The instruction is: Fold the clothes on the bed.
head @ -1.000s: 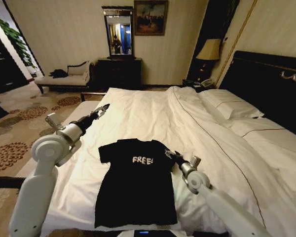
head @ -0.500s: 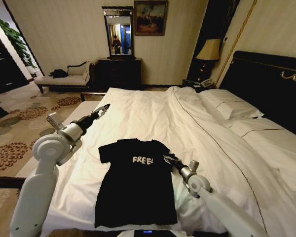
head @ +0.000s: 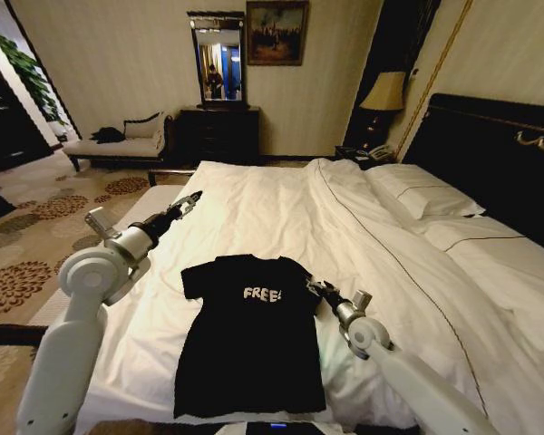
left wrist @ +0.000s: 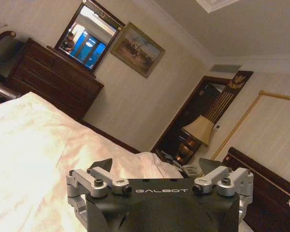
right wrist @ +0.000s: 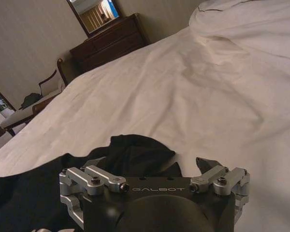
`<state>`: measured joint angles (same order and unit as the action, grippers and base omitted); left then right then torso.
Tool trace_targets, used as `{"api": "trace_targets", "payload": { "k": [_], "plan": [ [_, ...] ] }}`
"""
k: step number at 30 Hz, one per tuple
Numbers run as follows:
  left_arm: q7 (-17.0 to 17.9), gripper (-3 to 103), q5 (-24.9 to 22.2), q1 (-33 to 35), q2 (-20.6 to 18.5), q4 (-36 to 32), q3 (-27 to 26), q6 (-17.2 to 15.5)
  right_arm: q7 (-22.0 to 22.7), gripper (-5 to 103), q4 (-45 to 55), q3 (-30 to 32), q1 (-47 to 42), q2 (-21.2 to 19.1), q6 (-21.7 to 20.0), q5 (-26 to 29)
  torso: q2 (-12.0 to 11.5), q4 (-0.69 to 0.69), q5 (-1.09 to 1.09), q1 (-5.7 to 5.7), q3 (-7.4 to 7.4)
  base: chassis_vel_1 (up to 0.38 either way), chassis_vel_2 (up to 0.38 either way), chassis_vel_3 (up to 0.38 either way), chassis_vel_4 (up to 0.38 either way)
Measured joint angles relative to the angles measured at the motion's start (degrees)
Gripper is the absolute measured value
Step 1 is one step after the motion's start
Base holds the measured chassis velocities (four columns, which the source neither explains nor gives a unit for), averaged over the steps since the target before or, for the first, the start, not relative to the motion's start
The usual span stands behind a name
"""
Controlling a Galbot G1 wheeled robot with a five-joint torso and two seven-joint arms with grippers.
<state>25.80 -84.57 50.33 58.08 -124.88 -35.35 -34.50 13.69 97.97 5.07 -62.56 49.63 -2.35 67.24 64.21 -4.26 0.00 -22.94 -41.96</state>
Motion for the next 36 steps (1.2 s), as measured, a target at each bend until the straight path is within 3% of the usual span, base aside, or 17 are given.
{"api": "trace_targets", "payload": {
  "k": [9,10,12,16,22,25,28,31,33,36],
  "plan": [
    [0.0,100,0.0,0.0,-0.2,-0.2,-0.1,0.0,-1.8,101,-2.3,-0.1,0.5,0.3,-0.4,1.1,0.0,0.0,0.0,0.0,0.0,0.0,0.0,0.0,0.0],
    [0.0,100,0.0,0.0,-0.2,-0.1,-0.1,0.0,-2.0,96,-2.2,-0.1,0.3,0.4,-0.4,1.1,0.0,0.0,0.0,0.0,0.0,0.0,0.0,0.0,0.0],
    [0.0,100,0.0,0.0,-0.2,-0.1,-0.1,0.0,-2.2,96,-2.1,-0.1,0.2,0.4,-0.4,1.1,0.0,0.0,0.0,0.0,0.0,0.0,0.0,0.0,0.0],
    [0.0,100,0.0,-0.2,-0.1,0.3,0.1,0.1,-2.9,75,-1.9,-0.3,0.0,0.5,-0.2,1.0,0.0,0.0,0.0,0.0,0.0,0.0,0.0,0.0,0.0],
    [0.0,100,0.0,-0.4,-0.1,0.7,0.1,0.1,-3.1,59,-2.2,-0.5,0.1,0.6,0.2,0.7,0.0,0.0,0.0,0.0,0.0,0.0,0.0,0.0,0.0],
    [0.0,100,0.0,-0.5,-0.1,0.9,0.2,0.1,-3.1,42,-2.1,-0.6,0.0,0.5,0.5,0.6,0.0,0.0,-0.01,0.0,0.0,0.0,0.0,0.0,0.0],
    [0.0,100,0.0,-0.6,0.0,1.1,0.3,0.1,-3.0,37,-1.6,-0.6,-0.3,0.3,0.7,0.6,0.0,0.0,-0.01,0.0,0.0,0.0,0.0,0.0,0.0],
    [0.0,100,0.0,-0.9,0.0,1.4,0.3,0.1,-2.8,20,-0.7,-0.6,-0.8,0.0,0.8,0.6,0.0,0.0,0.0,0.0,0.0,0.0,0.0,0.0,0.0],
    [0.0,100,0.0,-1.0,0.0,1.5,0.4,0.1,-2.7,20,-0.4,-0.6,-0.9,-0.1,0.9,0.6,0.0,0.0,0.0,0.0,0.0,0.0,0.0,0.0,0.0],
    [0.0,100,0.0,-1.0,0.1,1.6,0.4,0.1,-1.9,4,0.6,-0.5,-1.2,-0.1,1.4,0.3,0.0,0.0,0.0,0.0,0.0,0.0,0.0,0.0,0.0]
  ]
}}
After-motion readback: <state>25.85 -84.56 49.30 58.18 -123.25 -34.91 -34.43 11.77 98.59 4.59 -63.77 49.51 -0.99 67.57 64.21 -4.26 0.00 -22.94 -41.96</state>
